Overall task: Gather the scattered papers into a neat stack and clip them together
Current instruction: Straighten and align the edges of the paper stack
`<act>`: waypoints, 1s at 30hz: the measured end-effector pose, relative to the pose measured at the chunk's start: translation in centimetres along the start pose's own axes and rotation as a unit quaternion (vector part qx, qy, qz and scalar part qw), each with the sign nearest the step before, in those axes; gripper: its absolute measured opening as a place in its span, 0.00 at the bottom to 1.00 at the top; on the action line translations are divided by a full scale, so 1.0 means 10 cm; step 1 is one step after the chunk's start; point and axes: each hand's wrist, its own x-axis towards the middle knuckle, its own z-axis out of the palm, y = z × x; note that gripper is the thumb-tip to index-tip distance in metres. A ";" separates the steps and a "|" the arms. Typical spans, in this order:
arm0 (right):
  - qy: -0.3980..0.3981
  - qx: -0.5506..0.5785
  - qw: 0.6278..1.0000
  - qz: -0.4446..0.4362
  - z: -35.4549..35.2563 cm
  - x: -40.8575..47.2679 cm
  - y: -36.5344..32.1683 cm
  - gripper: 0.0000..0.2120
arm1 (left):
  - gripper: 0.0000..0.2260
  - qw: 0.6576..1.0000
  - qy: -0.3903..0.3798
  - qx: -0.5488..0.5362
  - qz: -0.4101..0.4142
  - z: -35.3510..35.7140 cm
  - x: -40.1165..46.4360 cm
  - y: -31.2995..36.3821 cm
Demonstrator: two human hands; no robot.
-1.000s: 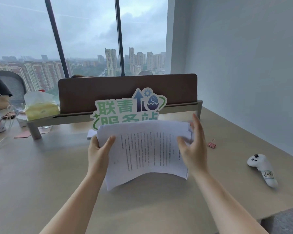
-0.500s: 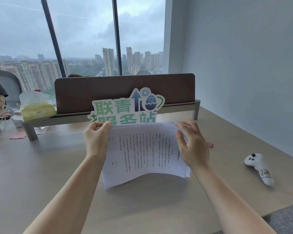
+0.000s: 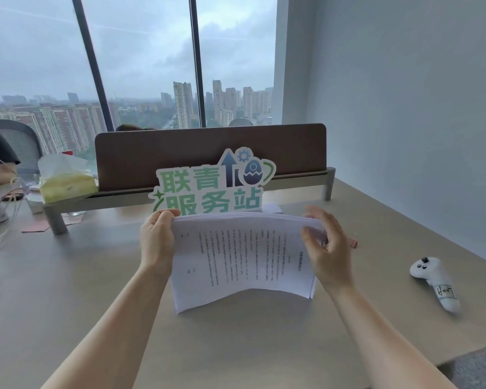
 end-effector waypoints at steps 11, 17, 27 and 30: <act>-0.076 0.201 0.954 0.210 0.13 -0.14 0.08 0.09 | 0.16 0.988 -0.150 -0.014 -0.015 -0.21 -0.06 -0.33; -0.047 0.244 0.947 0.206 0.13 -0.08 -0.01 0.07 | 0.07 0.994 -0.095 -0.027 0.035 -0.21 0.06 -0.23; -0.084 0.255 0.945 0.188 0.21 -0.12 -0.01 0.14 | 0.31 0.987 -0.154 -0.033 -0.030 -0.39 0.05 -0.63; -0.085 0.257 0.942 0.199 0.22 -0.11 0.00 0.12 | 0.28 0.985 -0.164 -0.037 -0.025 -0.42 0.08 -0.61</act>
